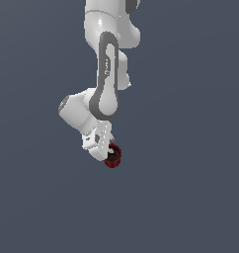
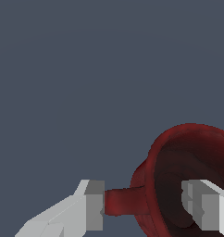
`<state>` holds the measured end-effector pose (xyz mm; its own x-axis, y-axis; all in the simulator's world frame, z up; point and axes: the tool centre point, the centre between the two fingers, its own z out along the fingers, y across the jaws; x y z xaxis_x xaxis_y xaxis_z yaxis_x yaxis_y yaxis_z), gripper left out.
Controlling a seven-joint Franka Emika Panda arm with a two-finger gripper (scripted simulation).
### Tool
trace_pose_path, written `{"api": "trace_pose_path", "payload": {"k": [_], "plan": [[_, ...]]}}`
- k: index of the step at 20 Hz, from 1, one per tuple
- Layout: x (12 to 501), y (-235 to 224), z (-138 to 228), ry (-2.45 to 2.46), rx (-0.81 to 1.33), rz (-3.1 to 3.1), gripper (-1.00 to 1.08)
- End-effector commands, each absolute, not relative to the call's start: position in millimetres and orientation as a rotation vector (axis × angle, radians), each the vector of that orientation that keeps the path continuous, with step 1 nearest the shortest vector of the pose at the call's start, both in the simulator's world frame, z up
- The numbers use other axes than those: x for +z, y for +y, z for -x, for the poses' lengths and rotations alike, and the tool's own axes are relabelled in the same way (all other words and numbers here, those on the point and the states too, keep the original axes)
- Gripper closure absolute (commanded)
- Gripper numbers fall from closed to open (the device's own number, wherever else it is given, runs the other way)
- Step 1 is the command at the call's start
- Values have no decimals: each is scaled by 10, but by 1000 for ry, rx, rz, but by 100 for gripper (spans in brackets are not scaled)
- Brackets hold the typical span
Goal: Pick up the object and move it to a goal position.
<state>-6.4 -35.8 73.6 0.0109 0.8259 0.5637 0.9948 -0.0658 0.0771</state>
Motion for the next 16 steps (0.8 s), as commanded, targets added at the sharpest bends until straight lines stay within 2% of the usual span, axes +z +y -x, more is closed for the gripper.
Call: {"api": "trace_pose_path", "payload": {"k": [1,16], "plan": [[729,-357,60,-1872,-684,1954,108],[791,-213,90,-1873,-683,1951,108]]}}
